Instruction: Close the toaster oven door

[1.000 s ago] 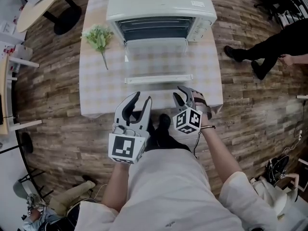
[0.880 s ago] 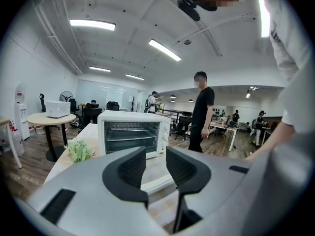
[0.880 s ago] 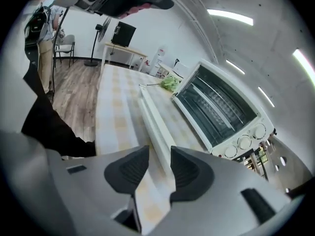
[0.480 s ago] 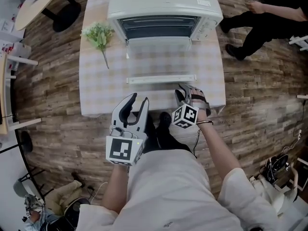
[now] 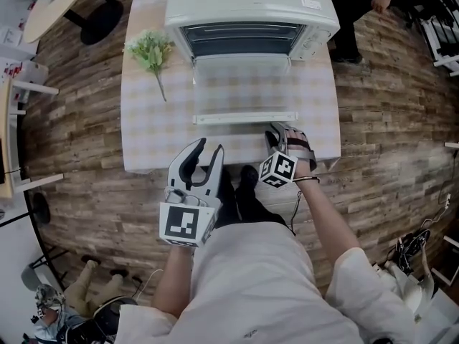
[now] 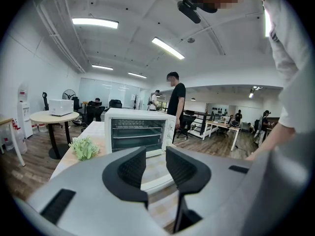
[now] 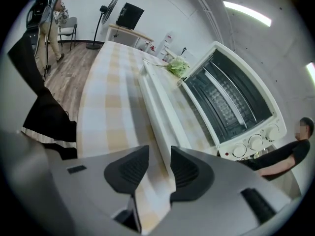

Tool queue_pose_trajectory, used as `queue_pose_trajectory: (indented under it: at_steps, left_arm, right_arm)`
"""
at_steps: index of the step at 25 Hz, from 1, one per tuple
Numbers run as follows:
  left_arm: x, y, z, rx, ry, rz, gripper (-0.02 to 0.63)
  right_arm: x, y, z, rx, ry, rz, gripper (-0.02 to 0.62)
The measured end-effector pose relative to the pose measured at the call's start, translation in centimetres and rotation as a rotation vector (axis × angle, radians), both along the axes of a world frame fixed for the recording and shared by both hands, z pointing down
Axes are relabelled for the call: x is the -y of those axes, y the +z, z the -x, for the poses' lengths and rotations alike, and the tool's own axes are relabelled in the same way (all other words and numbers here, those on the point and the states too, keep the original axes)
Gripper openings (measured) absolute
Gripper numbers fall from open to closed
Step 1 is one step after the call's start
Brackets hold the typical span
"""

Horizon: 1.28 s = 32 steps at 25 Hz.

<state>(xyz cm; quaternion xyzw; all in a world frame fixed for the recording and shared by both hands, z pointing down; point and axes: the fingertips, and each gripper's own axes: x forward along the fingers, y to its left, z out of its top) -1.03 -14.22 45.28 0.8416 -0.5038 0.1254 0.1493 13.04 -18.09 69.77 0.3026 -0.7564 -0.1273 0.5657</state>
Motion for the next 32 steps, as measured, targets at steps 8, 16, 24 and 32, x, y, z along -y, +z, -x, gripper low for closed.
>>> queue_pose_trajectory:
  at_steps: [8, 16, 24, 32]
  left_arm:
    - [0.4, -0.6, 0.2, 0.005, -0.004, -0.007, 0.107]
    - [0.5, -0.6, 0.2, 0.006, -0.003, -0.012, 0.107]
    - [0.3, -0.7, -0.1, 0.001, -0.003, -0.015, 0.108]
    - [0.1, -1.2, -0.3, 0.006, -0.004, -0.031, 0.107]
  right_arm:
    - [0.1, 0.1, 0.1, -0.013, -0.006, -0.015, 0.123]
    - [0.4, -0.6, 0.2, -0.017, -0.01, -0.051, 0.124]
    - [1.4, -2.0, -0.2, -0.019, 0.003, -0.106, 0.129]
    - [2.5, -4.0, -0.2, -0.005, 0.021, -0.161, 0.118]
